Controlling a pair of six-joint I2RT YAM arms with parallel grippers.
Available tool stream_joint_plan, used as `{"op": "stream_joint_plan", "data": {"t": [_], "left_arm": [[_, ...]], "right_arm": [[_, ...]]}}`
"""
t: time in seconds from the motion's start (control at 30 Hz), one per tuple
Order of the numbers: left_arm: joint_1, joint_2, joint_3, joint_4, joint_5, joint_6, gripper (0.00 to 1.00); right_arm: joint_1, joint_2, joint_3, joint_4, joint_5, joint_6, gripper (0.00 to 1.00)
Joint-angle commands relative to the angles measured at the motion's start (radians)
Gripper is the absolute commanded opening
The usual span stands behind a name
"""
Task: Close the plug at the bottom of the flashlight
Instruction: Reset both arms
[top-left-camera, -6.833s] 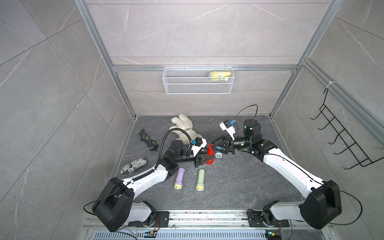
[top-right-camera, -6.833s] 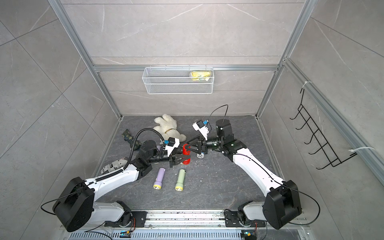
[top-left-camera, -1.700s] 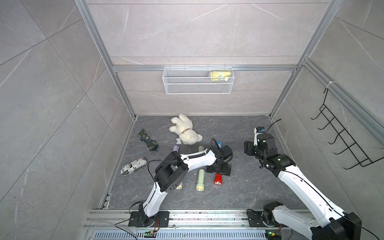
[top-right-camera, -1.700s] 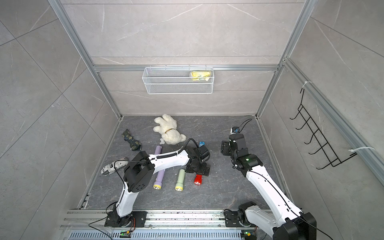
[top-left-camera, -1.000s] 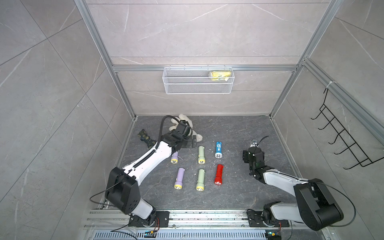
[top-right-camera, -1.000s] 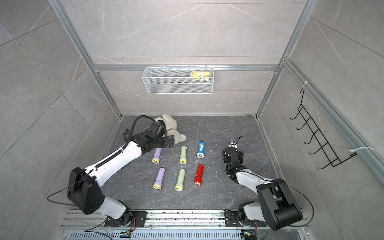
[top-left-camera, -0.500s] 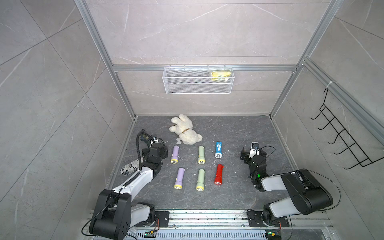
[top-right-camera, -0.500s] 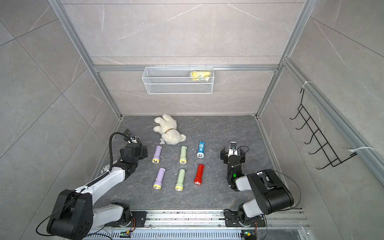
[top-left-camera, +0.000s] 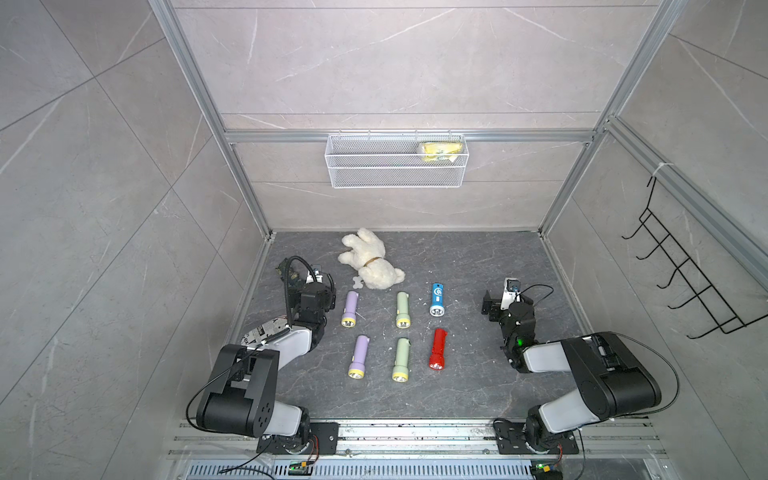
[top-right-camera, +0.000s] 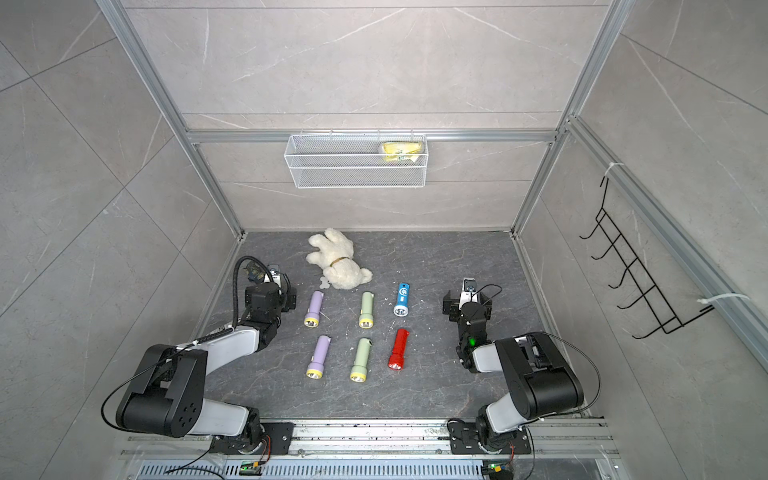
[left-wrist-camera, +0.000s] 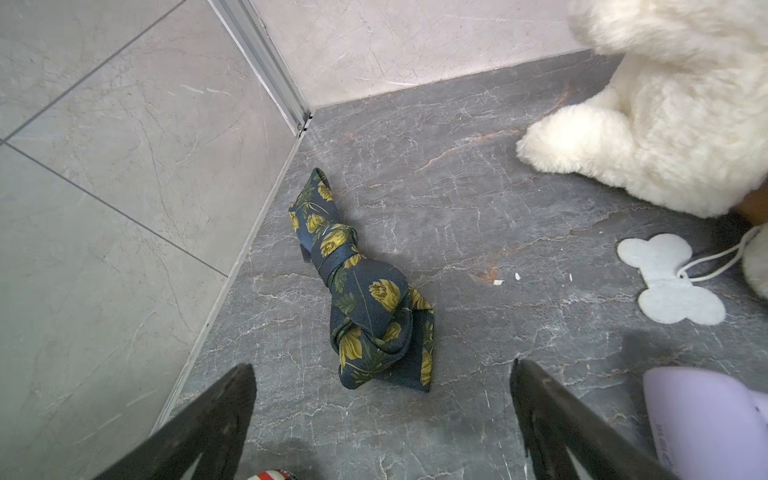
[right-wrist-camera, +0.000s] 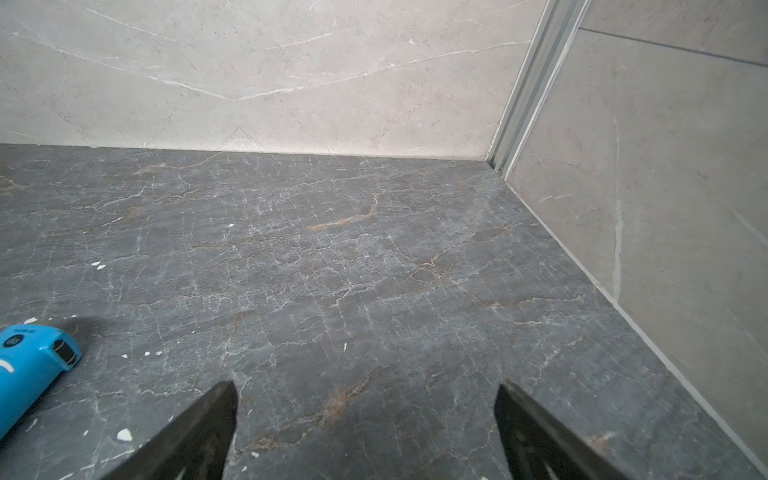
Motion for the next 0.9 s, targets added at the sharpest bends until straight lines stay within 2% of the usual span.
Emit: {"op": "stream_joint_plan", "data": {"t": [0.0, 0.07, 0.13, 0.2, 0.23, 0.27, 0.3, 0.33, 0.37, 0.43, 0.47, 0.53, 0.87], "left_arm": [[0.006, 0.018, -0.04, 0.087, 0.024, 0.003, 1.0], [0.036, 0.056, -0.089, 0.201, 0.095, 0.006, 0.99], [0.08, 0.025, -0.111, 0.191, 0.182, -0.032, 0.98], [0.152, 0.021, -0.235, 0.419, 0.244, -0.105, 0.97], [0.198, 0.086, -0.301, 0.625, 0.278, -0.123, 0.98], [0.203, 0.119, -0.311, 0.674, 0.276, -0.116, 0.99], [0.201, 0.058, -0.263, 0.469, 0.307, -0.122, 0.98], [0.201, 0.064, -0.216, 0.38, 0.332, -0.11, 0.95], [0.201, 0.098, -0.222, 0.463, 0.327, -0.104, 0.94], [0.202, 0.066, -0.217, 0.391, 0.301, -0.125, 0.95], [0.201, 0.084, -0.222, 0.443, 0.291, -0.118, 0.95], [0.203, 0.071, -0.213, 0.391, 0.298, -0.122, 0.96], [0.202, 0.076, -0.211, 0.4, 0.298, -0.12, 1.0]], "right_arm": [[-0.002, 0.005, 0.011, -0.018, -0.014, 0.015, 1.0], [-0.002, 0.007, 0.009, -0.009, -0.013, 0.011, 1.0], [-0.002, 0.008, 0.01, -0.009, -0.012, 0.013, 1.0], [-0.002, 0.008, 0.009, -0.011, -0.013, 0.014, 1.0], [-0.002, 0.008, 0.01, -0.009, -0.013, 0.013, 1.0], [-0.002, 0.006, 0.01, -0.013, -0.013, 0.014, 1.0], [-0.002, 0.008, 0.009, -0.009, -0.013, 0.012, 1.0], [-0.002, 0.007, 0.011, -0.013, -0.013, 0.014, 1.0], [-0.002, 0.008, 0.01, -0.011, -0.013, 0.012, 1.0], [-0.002, 0.006, 0.01, -0.013, -0.013, 0.014, 1.0], [-0.002, 0.007, 0.009, -0.009, -0.013, 0.012, 1.0], [-0.002, 0.007, 0.01, -0.012, -0.014, 0.012, 1.0], [-0.018, 0.006, 0.018, -0.031, -0.047, 0.019, 1.0]]}}
